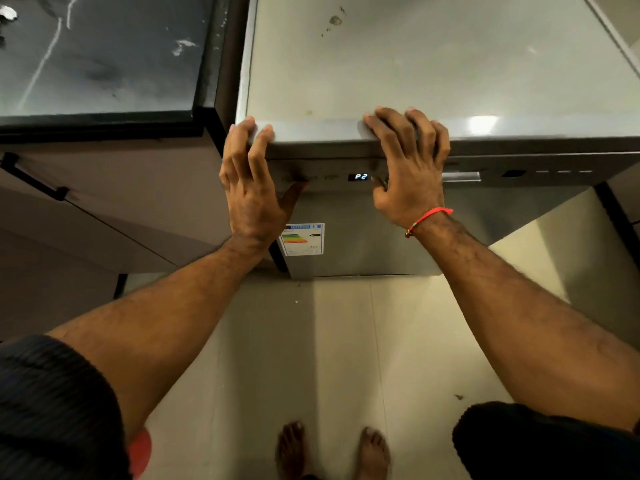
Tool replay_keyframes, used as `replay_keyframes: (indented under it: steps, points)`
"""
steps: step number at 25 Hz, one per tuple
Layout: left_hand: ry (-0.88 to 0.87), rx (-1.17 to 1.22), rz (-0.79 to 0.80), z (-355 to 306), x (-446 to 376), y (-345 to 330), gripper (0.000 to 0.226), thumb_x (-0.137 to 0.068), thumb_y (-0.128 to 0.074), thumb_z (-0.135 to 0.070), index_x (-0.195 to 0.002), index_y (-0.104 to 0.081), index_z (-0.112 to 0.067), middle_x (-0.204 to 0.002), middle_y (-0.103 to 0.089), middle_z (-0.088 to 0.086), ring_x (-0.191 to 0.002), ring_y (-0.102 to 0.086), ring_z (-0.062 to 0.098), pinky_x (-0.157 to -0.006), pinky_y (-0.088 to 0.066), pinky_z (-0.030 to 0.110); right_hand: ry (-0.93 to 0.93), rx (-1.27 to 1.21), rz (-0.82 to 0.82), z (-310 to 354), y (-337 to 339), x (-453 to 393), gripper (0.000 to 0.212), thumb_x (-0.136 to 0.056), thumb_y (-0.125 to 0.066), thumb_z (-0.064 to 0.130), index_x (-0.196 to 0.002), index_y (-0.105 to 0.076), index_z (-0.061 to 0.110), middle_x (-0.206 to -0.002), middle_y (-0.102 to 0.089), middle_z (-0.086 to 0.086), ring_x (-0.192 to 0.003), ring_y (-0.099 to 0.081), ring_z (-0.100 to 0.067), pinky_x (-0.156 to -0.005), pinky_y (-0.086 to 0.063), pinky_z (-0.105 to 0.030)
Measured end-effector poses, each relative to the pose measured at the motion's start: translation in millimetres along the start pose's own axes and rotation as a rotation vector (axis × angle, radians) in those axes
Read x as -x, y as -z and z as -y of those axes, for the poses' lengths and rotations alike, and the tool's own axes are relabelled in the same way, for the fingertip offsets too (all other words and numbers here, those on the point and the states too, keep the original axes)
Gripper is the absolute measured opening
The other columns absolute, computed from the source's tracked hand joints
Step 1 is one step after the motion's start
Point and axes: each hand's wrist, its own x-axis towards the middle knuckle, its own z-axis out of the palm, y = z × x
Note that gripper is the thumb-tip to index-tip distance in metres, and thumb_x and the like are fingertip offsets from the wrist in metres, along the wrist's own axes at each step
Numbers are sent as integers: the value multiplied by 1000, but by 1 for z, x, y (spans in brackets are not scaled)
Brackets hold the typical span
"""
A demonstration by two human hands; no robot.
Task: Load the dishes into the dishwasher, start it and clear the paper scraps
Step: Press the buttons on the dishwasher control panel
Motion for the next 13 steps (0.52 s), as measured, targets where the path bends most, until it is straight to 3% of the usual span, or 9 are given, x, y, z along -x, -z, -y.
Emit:
replay_keyframes:
  steps: [6,13]
  points:
    - [13,10,-58,0,9,-10,91,-84,-76,-48,-150,-23,-16,-158,-25,19,-150,-23,30,-114,-33,46,9,-168,-236,-3,-9,17,82,-63,-53,-2,-144,-46,10,-154,-39,-6,-146,-29,-29,-122,-13,-52]
    - [22,39,-61,-3,9,-9,93,-83,-78,-51,-151,-33,-6,-158,-26,17,-149,-23,28,-121,-26,38,-61,-137,-295,12,-18,28,85,-63,-51,-4,-147,-41,8,-154,-38,-6,-149,-22,-32,-123,-5,-53]
